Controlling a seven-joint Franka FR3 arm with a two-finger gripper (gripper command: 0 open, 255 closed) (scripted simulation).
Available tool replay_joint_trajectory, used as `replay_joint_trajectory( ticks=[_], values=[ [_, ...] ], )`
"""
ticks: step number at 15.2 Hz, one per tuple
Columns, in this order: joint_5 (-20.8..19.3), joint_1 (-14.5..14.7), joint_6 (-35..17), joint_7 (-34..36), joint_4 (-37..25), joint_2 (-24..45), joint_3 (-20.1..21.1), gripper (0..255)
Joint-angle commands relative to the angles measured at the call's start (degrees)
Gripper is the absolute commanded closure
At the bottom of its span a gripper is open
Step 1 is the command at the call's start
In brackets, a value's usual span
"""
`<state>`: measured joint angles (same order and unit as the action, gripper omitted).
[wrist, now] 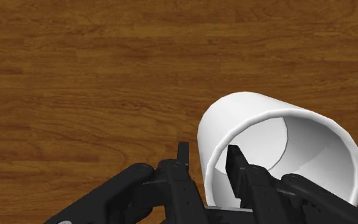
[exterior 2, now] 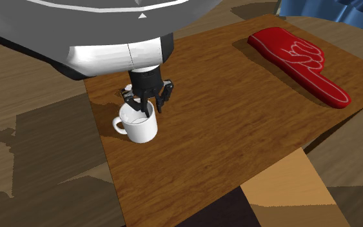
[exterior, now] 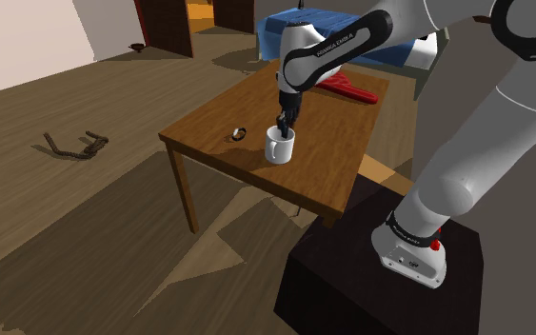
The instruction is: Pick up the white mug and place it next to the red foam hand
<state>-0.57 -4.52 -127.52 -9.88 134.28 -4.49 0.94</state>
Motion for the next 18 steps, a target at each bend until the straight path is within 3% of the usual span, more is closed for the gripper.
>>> replay_joint_trajectory(
  ticks=[1,8,18],
  values=[
    [0.0,0.0,0.0,0.0,0.0,0.0,0.0,255],
    [0.0,0.0,0.0,0.0,0.0,0.0,0.0,255],
    [0.1,0.0,7.9,-0.1,-4.0,-3.9,0.0,255]
  ],
)
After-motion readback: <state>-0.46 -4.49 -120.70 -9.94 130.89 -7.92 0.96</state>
